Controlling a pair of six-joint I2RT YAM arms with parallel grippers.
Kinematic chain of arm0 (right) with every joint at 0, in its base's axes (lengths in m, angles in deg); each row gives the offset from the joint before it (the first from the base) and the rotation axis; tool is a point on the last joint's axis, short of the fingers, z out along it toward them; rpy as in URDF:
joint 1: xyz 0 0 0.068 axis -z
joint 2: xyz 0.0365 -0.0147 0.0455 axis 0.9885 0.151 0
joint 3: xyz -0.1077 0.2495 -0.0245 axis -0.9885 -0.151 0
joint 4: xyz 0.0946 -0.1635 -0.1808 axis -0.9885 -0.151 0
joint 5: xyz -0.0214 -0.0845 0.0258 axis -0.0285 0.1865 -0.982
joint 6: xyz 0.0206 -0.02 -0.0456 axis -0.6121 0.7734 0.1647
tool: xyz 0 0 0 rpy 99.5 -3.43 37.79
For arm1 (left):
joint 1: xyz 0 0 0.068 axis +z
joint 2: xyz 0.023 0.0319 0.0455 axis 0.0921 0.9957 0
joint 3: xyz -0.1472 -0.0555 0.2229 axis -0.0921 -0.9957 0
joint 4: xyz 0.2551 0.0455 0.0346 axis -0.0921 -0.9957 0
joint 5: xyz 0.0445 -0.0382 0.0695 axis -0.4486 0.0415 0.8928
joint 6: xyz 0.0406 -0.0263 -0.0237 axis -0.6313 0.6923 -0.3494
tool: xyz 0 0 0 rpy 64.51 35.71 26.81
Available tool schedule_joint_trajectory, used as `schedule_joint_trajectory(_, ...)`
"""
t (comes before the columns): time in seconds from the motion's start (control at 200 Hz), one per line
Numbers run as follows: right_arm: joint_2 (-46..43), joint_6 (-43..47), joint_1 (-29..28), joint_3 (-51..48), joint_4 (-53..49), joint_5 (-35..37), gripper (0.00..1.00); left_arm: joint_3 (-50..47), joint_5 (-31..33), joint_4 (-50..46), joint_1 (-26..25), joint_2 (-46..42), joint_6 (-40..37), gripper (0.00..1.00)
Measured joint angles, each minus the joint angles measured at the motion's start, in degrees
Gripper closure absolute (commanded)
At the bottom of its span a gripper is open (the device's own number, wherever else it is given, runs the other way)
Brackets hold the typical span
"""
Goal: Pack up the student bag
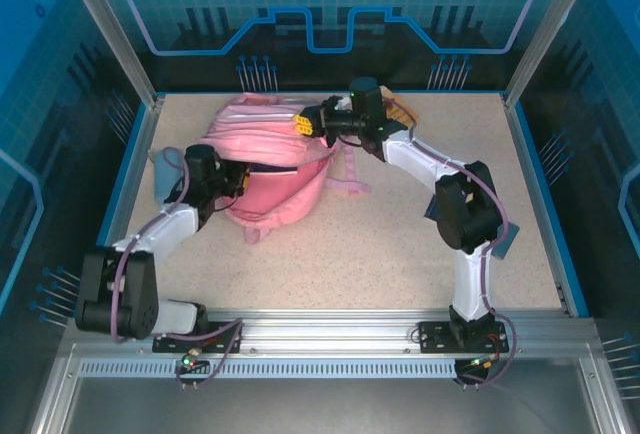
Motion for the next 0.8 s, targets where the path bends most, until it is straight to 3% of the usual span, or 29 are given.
schedule_joint_trajectory(0.31,0.0,7.7,1.0,0.3,-5.1,-1.1,0.92,0.0,2.6,-26.5,0.6,-14.7,-7.0,0.31)
schedule_joint_trajectory(0.615,1.1,11.6,1.9,-0.8,-5.9,-0.3,0.91,-0.1,3.6,-37.6,0.7,-16.5,-12.4,0.32)
schedule_joint_trajectory(0.675,1.1,13.1,1.9,-1.6,-6.2,-0.1,0.85,0.2,4.3,-39.2,0.7,-16.5,-13.5,0.32)
schedule_joint_trajectory(0.8,1.1,21.3,1.8,-3.3,-10.9,0.1,0.52,4.3,6.5,-44.2,0.7,-16.5,-17.2,0.3)
